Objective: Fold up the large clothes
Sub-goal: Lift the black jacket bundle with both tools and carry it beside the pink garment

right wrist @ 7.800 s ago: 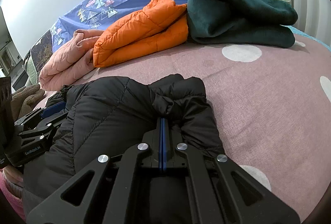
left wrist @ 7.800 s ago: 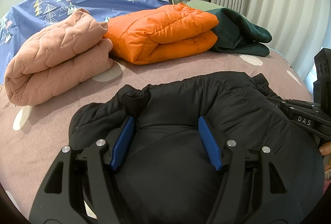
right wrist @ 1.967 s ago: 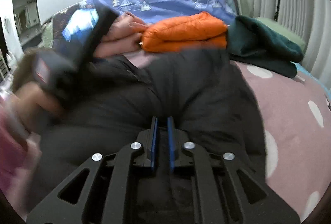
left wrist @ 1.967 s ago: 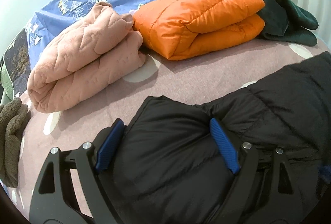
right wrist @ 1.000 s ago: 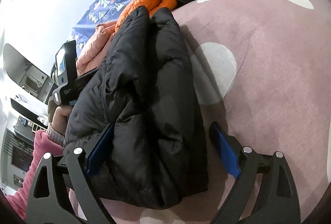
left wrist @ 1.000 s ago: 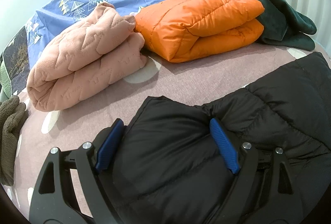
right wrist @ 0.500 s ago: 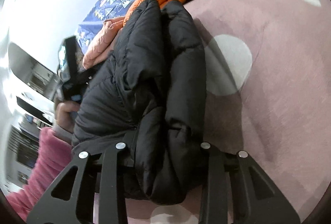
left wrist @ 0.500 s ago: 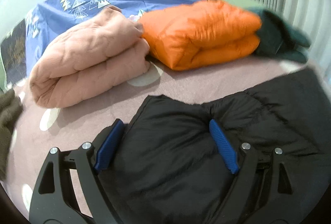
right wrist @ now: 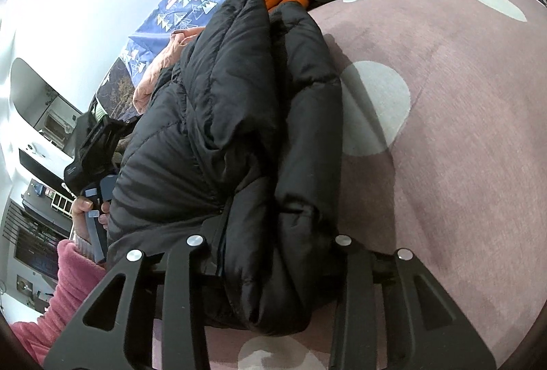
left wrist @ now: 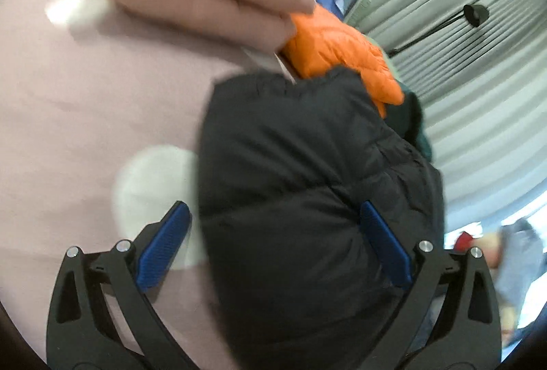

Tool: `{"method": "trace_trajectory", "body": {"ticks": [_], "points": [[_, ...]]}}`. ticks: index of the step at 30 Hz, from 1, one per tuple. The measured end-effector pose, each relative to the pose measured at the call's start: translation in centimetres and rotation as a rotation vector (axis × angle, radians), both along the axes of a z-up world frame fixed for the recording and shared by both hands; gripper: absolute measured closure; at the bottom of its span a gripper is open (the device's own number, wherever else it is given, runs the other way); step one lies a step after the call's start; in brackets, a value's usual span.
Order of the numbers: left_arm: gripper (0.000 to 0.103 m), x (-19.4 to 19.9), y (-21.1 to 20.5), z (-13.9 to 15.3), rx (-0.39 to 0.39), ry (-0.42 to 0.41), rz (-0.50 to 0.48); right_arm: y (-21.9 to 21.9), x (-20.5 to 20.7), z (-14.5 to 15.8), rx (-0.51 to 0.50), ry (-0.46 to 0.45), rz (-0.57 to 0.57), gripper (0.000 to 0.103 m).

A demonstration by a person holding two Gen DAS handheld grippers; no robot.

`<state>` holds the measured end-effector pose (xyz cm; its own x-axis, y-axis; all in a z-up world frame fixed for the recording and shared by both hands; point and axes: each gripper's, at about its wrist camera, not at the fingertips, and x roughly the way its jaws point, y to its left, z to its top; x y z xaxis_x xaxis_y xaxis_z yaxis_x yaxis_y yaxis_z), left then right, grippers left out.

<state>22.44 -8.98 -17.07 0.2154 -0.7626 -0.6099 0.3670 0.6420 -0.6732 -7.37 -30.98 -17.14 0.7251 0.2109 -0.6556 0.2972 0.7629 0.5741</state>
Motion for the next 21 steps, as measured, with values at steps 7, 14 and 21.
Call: {"method": "trace_trajectory", "body": {"ticks": [7,14,21], "points": [[0.033,-2.2,-4.3,1.0,0.078,-0.167,-0.08,1.0,0.4,0.9,-0.086,-0.012,0.006,0.076],[0.066,-5.7,-2.7,9.1,0.065,-0.397,-0.027,3.1,0.2,6.5,-0.209,-0.148,0.067,0.084],[0.066,-8.1,5.8,19.4,0.06,-0.622,0.103,8.8,4.3,14.1,-0.323,-0.359,0.274,0.085]]}}
